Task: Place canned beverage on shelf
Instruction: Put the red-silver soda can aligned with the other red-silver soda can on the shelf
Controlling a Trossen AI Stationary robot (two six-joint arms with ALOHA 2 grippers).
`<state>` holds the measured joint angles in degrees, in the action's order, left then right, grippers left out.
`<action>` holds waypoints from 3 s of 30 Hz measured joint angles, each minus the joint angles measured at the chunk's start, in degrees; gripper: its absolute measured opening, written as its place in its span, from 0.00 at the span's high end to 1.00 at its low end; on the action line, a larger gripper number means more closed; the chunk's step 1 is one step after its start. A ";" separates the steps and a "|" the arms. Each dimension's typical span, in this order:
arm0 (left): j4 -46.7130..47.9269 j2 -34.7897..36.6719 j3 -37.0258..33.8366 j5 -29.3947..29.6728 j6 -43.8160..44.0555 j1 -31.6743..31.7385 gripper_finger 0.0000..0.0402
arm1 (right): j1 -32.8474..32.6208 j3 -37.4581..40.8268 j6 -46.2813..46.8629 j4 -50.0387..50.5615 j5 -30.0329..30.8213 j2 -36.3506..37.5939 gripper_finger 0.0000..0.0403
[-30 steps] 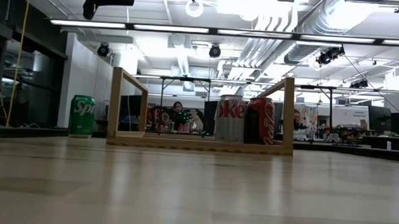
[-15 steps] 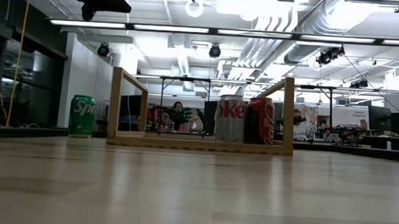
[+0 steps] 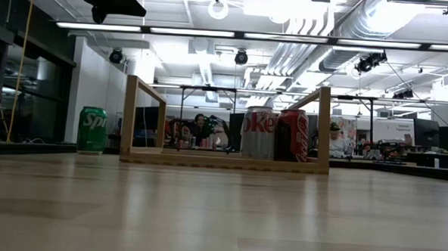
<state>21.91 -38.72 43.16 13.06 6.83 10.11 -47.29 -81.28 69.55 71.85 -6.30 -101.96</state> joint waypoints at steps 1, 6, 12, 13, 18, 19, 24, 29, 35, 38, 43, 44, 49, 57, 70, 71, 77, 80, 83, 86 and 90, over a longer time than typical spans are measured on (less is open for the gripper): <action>0.00 0.00 0.00 -0.01 0.00 0.00 1.00 | -0.25 0.00 -0.01 0.26 -0.52 -0.75 0.04; 0.00 0.00 0.00 1.07 -0.01 0.00 1.00 | -1.21 0.00 0.74 0.35 -0.83 -3.73 0.09; -0.05 0.00 0.00 2.65 -0.02 0.00 1.00 | -1.14 0.00 2.39 0.75 0.91 -3.71 0.30; -0.07 0.00 0.00 2.81 -0.02 0.00 1.00 | -1.11 0.00 2.20 0.99 0.86 -3.70 0.30; -0.72 0.00 0.00 2.47 0.00 0.00 1.00 | -0.40 -3.29 -0.87 3.91 0.07 -0.93 0.30; -1.09 0.00 0.00 2.45 0.02 0.00 1.00 | -0.18 -5.26 -2.35 5.58 0.52 0.02 0.30; -4.72 0.00 0.00 2.17 0.26 0.00 1.00 | 3.10 -17.06 -7.72 16.66 7.53 3.91 0.30; -9.28 0.00 0.00 -2.21 0.83 -0.02 0.92 | 9.09 -25.66 -11.23 17.33 20.63 6.08 0.30; -14.32 -0.02 0.00 -11.14 4.65 -0.85 0.71 | 19.38 -27.55 -24.22 12.47 27.74 6.08 0.30; -19.29 -0.67 0.00 -14.79 6.21 -3.12 0.58 | 24.14 -27.32 -33.36 7.79 27.33 6.06 0.30; -28.22 -3.32 0.11 -17.53 6.56 -7.71 0.39 | 32.05 -27.32 -47.68 0.52 26.93 6.06 0.30; -28.43 -4.18 0.43 -17.53 6.56 -8.41 0.36 | 33.58 -27.30 -50.03 0.02 25.91 6.06 0.30; -23.71 -11.30 4.82 -17.46 4.66 -9.55 0.25 | 40.74 -27.30 -61.64 -3.90 15.59 6.06 0.30; -13.21 -25.59 16.27 -12.63 -3.27 -7.97 0.24 | 48.21 -27.28 -77.27 -7.25 5.65 6.04 0.30; 0.49 -35.63 25.89 -11.09 -0.63 -5.40 0.24 | 53.44 -27.23 -90.85 -11.30 1.78 5.04 0.30; 0.45 -36.01 25.88 -11.21 -0.47 -5.22 0.23 | 53.44 -27.23 -90.86 -11.31 1.88 4.97 0.30; 0.57 -36.93 25.92 -15.30 -1.42 -4.42 0.23 | 53.14 -27.21 -89.55 -14.21 2.80 3.61 0.30; 1.11 -37.12 25.90 -15.56 -2.68 -3.67 0.23 | 52.76 -27.19 -88.50 -14.92 2.77 2.99 0.30; 1.64 -37.01 25.90 -15.70 -3.05 -3.30 0.23 | 52.63 -27.19 -87.59 -15.93 3.12 2.78 0.30; 2.63 -37.00 25.90 -15.54 -3.40 -3.26 0.23 | 52.49 -27.17 -87.44 -15.87 4.44 2.39 0.30; 4.79 -35.89 25.88 -15.45 -6.36 -3.23 0.23 | 52.62 -27.39 -87.59 -12.82 7.60 2.33 0.30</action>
<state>26.70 -74.61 69.04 -2.39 0.47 6.87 5.33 -108.66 -18.04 59.04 1.29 -99.63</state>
